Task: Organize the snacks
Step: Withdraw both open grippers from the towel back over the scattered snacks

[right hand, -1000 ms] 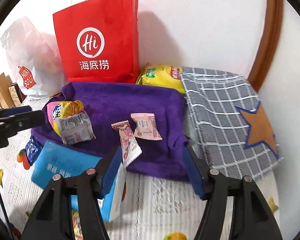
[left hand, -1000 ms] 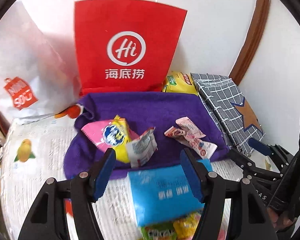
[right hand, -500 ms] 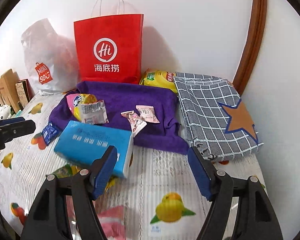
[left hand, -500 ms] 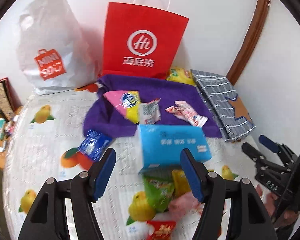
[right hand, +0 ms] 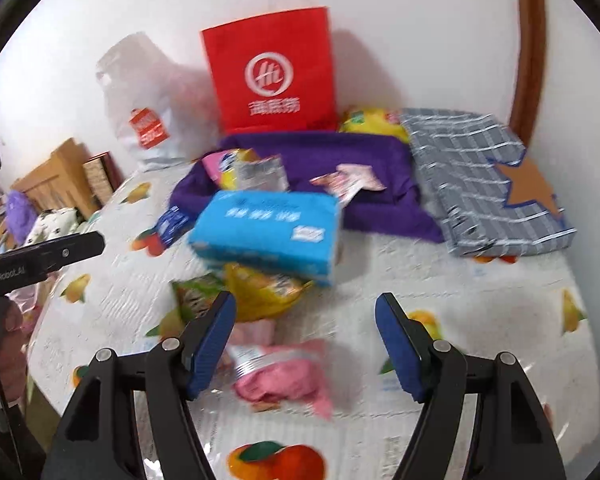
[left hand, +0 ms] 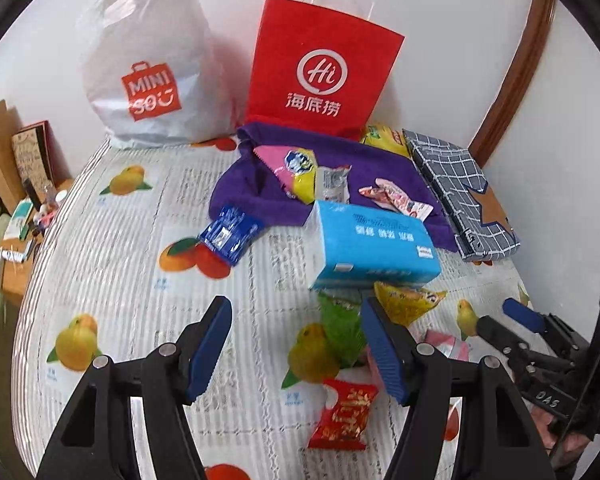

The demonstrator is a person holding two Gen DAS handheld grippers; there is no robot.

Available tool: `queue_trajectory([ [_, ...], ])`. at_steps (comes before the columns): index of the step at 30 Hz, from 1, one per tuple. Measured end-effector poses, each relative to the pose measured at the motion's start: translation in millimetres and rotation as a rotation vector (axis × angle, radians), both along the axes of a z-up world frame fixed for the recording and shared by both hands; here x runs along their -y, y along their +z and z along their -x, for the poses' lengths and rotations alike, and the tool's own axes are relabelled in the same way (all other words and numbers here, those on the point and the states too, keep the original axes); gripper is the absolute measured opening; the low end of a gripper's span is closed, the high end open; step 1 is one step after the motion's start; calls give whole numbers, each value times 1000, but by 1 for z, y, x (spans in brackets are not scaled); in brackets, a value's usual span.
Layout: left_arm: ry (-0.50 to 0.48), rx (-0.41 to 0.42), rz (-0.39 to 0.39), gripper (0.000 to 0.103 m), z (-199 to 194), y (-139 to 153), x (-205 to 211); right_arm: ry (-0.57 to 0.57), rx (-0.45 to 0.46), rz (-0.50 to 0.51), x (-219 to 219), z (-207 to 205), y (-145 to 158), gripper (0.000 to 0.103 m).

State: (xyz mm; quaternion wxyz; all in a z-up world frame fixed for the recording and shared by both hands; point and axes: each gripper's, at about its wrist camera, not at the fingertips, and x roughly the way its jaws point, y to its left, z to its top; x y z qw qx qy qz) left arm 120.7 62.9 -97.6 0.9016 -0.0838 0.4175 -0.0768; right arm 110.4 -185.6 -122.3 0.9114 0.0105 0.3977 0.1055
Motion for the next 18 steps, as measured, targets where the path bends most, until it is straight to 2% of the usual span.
queue_trajectory([
  [5, 13, -19, -37, 66, 8, -12, -5, 55, -54, 8, -18, 0, -24, 72],
  [9, 14, -37, -26, 66, 10, -21, -8, 70, -87, 93, -33, 1, -47, 73],
  [15, 17, -61, -35, 66, 9, -31, -11, 72, -99, 161, -33, 0, -66, 74],
  [18, 25, -70, -35, 66, 7, -36, -14, 74, -121, 144, -26, -2, -72, 72],
])
